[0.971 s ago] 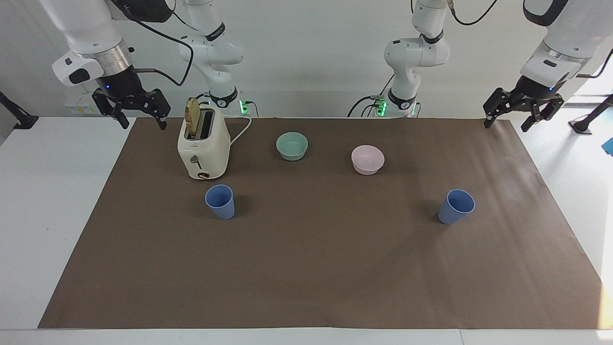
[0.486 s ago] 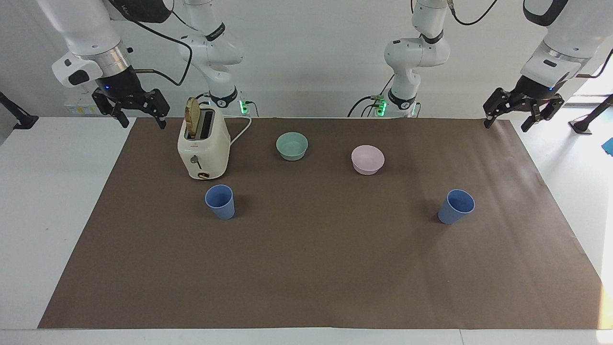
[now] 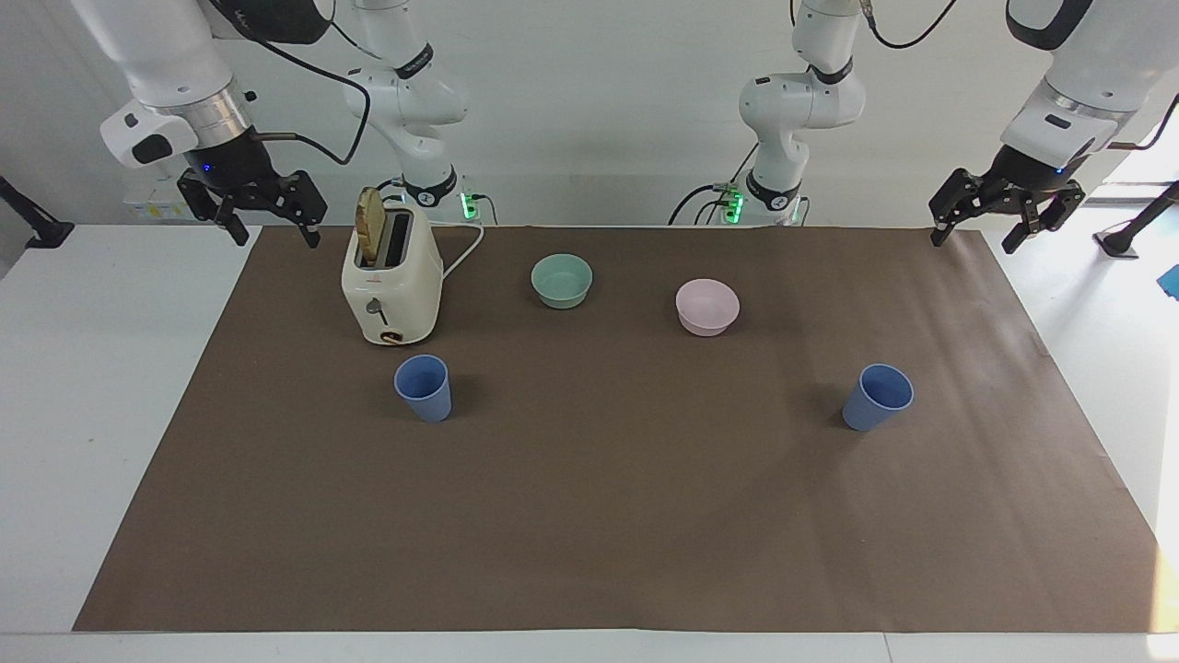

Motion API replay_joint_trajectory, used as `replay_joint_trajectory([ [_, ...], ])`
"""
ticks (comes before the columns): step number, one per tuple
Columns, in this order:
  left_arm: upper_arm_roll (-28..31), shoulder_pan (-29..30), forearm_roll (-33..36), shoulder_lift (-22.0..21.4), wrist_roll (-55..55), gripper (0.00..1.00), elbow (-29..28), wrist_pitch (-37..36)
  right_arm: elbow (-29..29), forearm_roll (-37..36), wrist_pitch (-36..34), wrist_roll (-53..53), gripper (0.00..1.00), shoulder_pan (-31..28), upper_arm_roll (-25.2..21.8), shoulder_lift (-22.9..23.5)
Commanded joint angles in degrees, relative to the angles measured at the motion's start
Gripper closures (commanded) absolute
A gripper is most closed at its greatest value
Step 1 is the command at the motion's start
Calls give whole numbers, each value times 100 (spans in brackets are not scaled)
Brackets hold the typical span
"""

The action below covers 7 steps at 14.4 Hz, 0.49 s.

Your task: Stack blue cups with both arms

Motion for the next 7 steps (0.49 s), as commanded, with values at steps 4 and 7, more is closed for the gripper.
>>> replay_joint_trajectory([
  [4, -39, 61, 118, -25, 38, 0, 36, -79, -113, 95, -40, 16, 0, -60, 68, -106],
  [7, -39, 61, 118, -25, 38, 0, 45, -70, -122, 95, -40, 16, 0, -86, 59, -115],
])
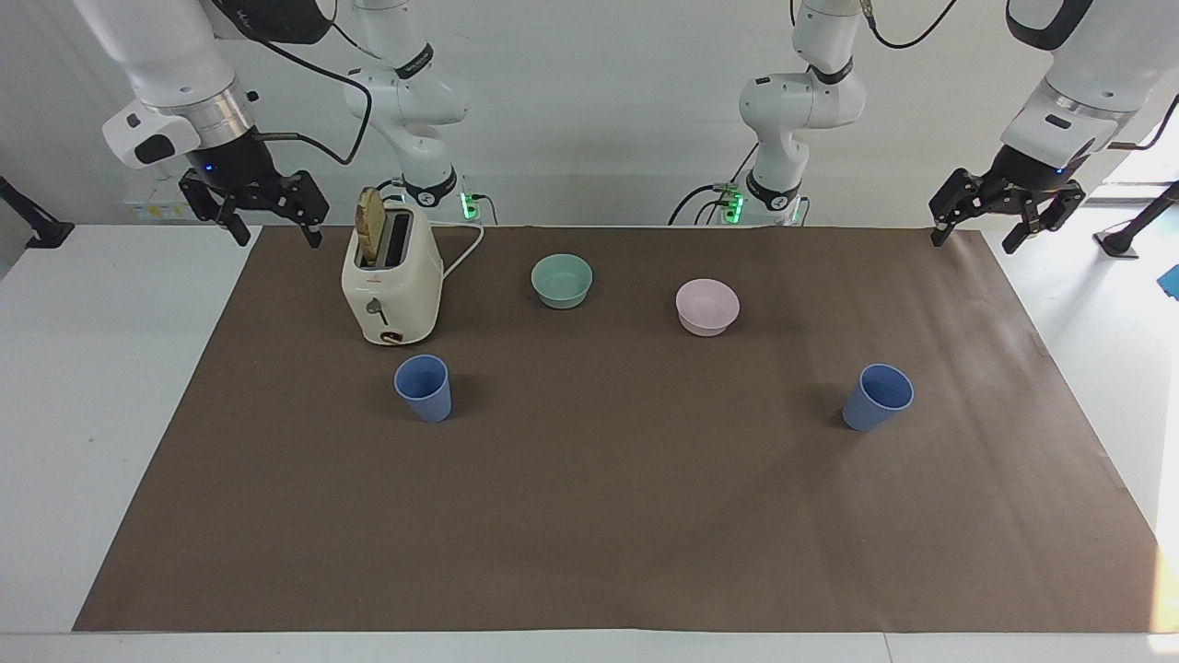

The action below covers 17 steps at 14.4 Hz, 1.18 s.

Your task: Stack blue cups with both arms

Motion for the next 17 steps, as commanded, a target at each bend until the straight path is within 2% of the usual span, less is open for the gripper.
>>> replay_joint_trajectory([
  [1, -40, 52, 117, -25, 38, 0, 45, -70, -122, 95, -36, 16, 0, -80, 41, -115],
  [11, -49, 61, 83, -25, 47, 0, 19, 26, -148, 95, -62, 16, 0, -88, 50, -132],
  [17, -40, 61, 65, 80, 178, 0, -727, 1184, -148, 95, -53, 7, 0, -88, 41, -132],
])
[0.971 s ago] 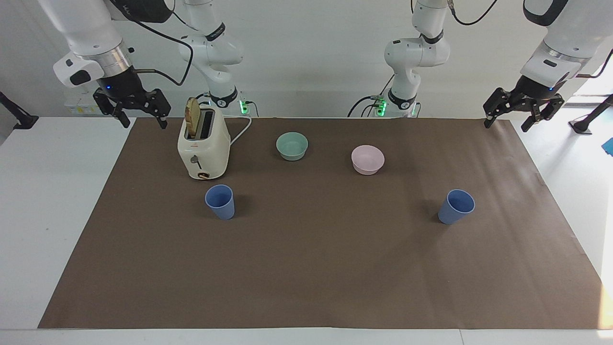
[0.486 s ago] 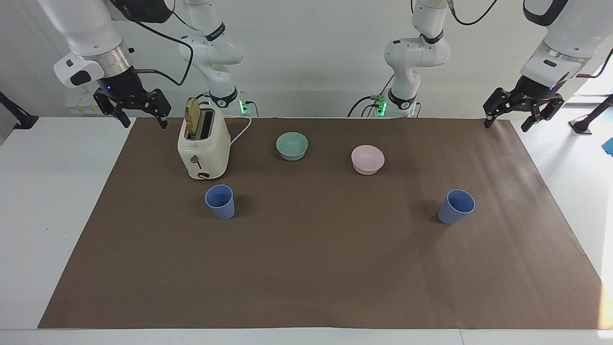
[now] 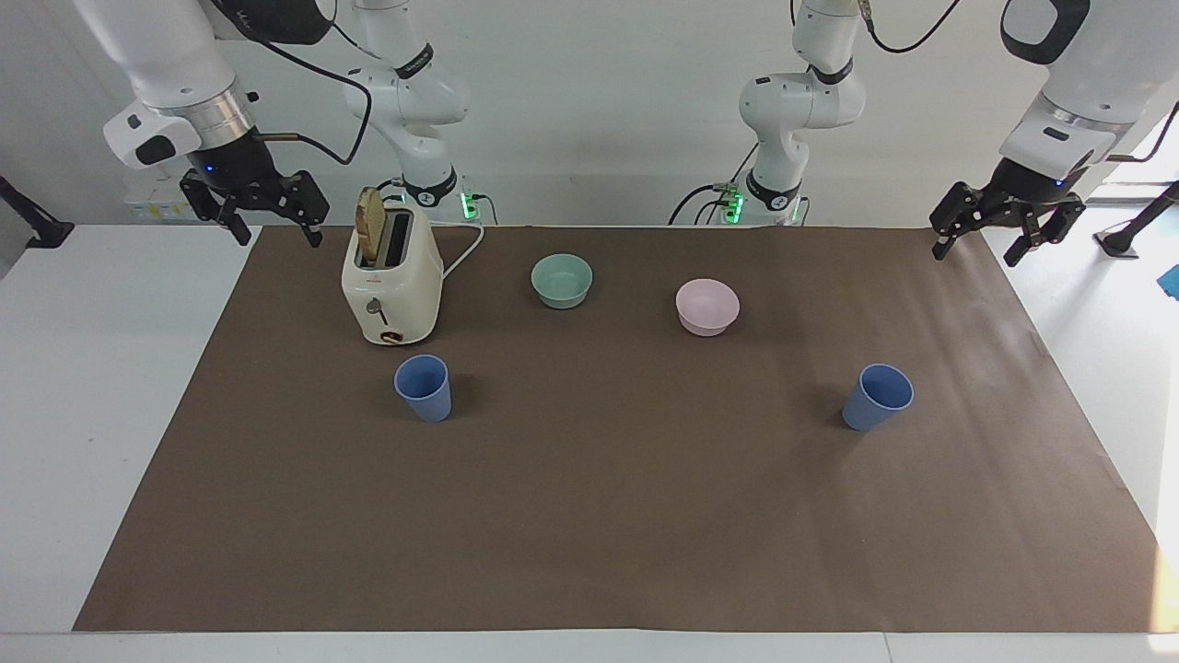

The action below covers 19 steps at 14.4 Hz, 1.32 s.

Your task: Stack blue cups with both arms

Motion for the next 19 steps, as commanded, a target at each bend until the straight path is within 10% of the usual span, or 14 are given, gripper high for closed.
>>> replay_joint_trajectory([
  [1, -37, 70, 65, -28, 255, 0, -602, 657, -139, 95, -36, 7, 0, -88, 44, -132],
  [19, -46, 96, -304, 1343, 265, 0, -1949, 3286, -165, 95, 42, 33, 0, -79, 44, -141],
])
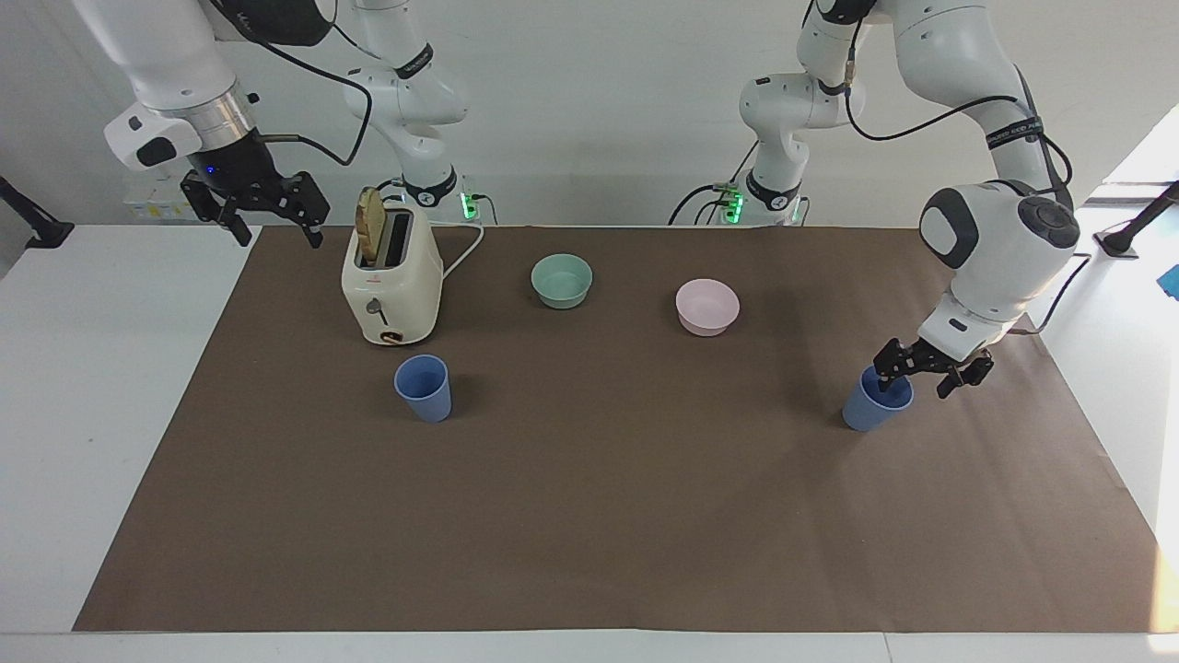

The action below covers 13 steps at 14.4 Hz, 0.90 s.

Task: Stack blue cups with both arms
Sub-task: 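Reach the left gripper to the nearer blue cup and grasp it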

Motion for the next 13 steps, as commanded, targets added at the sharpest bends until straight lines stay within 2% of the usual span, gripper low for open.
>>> replay_joint_trajectory([
  [1, -6, 5, -128, -34, -72, 0, -287, 308, -155, 95, 34, 34, 0, -70, 44, -140],
  [2, -6, 13, -128, -43, -246, 5, -287, 282, -155, 95, -1, 34, 0, -70, 44, -140],
  [3, 3, 48, -128, -43, -605, 28, -287, 255, -155, 95, -10, 34, 0, -70, 44, -149],
  [4, -6, 84, -128, -51, -852, 59, -287, 238, -155, 95, -19, 34, 0, -70, 44, -149],
  [5, 3, 75, -128, -43, -872, 81, -270, 246, -155, 95, -19, 34, 0, -70, 44, -149],
  [6, 3, 58, -128, -43, -889, 92, -252, 238, -155, 95, -19, 34, 0, -79, 44, -149],
  [8, 3, 40, -119, -43, -898, 100, -226, 229, -164, 95, -19, 16, 0, -79, 44, -158],
  [13, -49, -4, -119, -148, -942, 100, 55, 19, -190, 95, -10, 42, 0, -70, 44, -167],
])
